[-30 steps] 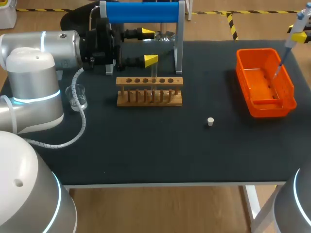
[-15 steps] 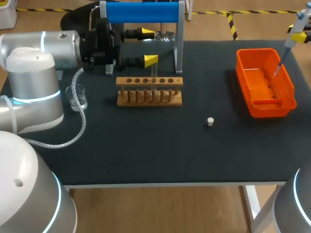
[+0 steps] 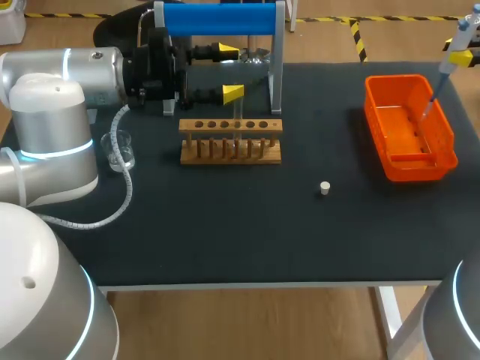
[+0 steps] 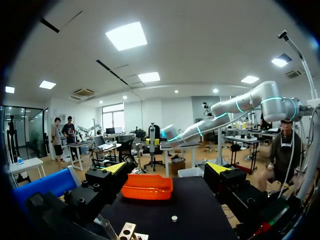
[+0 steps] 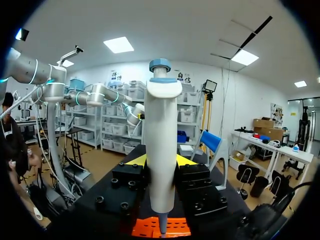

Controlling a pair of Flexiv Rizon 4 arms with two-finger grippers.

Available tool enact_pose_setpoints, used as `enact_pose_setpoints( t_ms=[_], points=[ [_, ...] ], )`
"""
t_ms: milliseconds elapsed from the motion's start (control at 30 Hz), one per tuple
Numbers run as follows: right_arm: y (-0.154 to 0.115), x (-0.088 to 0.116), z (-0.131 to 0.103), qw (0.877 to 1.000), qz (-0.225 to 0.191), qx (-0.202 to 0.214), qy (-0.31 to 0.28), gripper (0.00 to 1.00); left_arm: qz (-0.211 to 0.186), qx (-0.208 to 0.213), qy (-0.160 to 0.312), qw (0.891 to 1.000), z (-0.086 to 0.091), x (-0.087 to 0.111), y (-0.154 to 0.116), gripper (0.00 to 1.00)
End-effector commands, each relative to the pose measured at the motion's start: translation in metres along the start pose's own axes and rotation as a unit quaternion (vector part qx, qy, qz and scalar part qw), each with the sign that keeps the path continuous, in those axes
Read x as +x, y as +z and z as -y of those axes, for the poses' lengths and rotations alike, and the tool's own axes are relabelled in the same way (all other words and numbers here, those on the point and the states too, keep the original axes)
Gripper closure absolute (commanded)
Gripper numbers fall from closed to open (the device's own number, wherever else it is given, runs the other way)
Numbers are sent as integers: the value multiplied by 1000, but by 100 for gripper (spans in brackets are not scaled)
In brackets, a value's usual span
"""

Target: Invert the test tube, pick up the pipette, mount the tip to pipette, aspirate from beaker and dispense into the tube, eject the tip, return the pipette, and cap with the stopper.

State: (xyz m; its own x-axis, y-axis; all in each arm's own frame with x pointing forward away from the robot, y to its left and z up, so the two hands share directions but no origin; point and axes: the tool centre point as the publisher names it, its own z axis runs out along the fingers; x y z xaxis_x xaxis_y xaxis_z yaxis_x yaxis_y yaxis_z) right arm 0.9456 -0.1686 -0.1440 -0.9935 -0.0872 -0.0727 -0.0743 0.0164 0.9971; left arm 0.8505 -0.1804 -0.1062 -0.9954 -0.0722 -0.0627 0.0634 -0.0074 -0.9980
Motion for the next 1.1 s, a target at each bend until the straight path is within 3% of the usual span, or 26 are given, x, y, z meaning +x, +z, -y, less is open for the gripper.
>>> enact_pose_setpoints(
  t_ms=[33, 433, 633, 667, 933, 1100],
  points=[
    [0, 1, -1, 1000, 0, 2, 0, 100, 8, 5, 0, 1000, 2, -5, 8, 0],
    [0, 1, -1, 1000, 0, 2, 0, 100, 29, -7, -10, 999, 15, -16, 78, 0],
    [0, 1, -1, 1000, 0, 2, 0, 100, 25, -21, -19, 999, 21, -28, 120, 0],
    [0, 1, -1, 1000, 0, 2, 0, 100, 29, -40, -17, 999, 23, -31, 129, 0],
    [0, 1, -1, 1000, 0, 2, 0, 100, -11, -38, -20, 999, 32, -43, 200, 0],
    [0, 1, -1, 1000, 0, 2, 0, 100, -11, -38, -20, 999, 32, -43, 200, 0]
  ],
)
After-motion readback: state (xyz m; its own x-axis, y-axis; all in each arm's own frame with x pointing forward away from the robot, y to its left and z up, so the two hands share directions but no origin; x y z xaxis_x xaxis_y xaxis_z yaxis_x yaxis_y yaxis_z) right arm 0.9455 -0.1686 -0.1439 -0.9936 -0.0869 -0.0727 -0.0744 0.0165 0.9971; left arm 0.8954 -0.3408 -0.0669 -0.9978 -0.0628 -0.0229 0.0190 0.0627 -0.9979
